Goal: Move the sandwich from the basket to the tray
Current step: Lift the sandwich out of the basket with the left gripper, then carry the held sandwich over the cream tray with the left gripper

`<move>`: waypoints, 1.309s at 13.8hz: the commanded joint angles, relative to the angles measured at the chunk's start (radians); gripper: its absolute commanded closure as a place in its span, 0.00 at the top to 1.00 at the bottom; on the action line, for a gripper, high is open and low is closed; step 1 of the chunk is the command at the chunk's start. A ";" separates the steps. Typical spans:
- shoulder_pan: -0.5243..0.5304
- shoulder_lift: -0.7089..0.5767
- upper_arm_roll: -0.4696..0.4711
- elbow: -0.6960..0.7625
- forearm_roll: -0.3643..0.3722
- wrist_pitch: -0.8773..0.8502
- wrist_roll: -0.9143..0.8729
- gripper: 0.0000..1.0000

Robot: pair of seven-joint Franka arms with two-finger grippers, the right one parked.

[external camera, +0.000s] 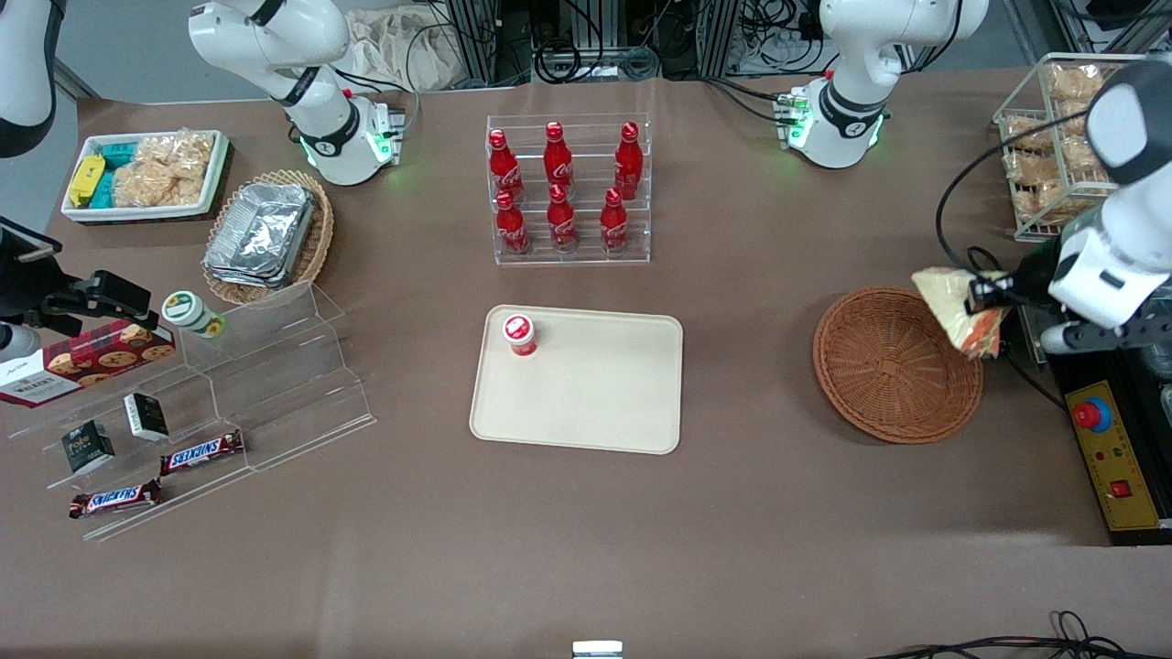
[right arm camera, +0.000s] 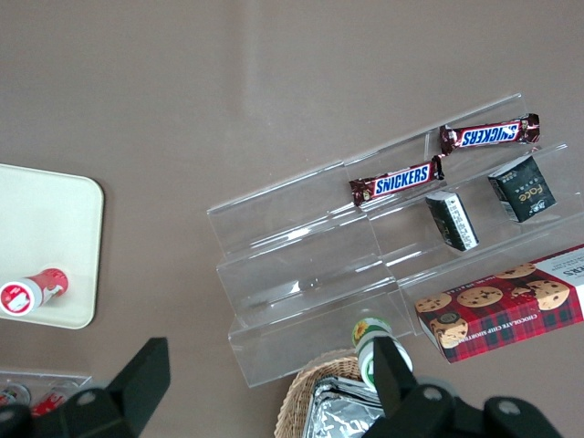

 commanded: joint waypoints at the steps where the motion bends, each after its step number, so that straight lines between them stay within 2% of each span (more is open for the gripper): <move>1: -0.008 0.044 -0.113 0.210 0.049 -0.181 -0.157 0.12; 4: -0.008 0.051 -0.281 0.301 0.103 -0.248 -0.339 0.12; 6: -0.008 0.060 -0.399 0.306 0.121 -0.252 -0.477 0.12; 9: -0.015 0.149 -0.530 0.306 0.126 -0.236 -0.602 0.12; 11: -0.047 0.226 -0.569 0.306 0.172 -0.180 -0.654 0.13; 15: -0.101 0.407 -0.569 0.304 0.178 0.035 -0.725 0.13; 18: -0.130 0.548 -0.567 0.306 0.212 0.199 -0.736 0.14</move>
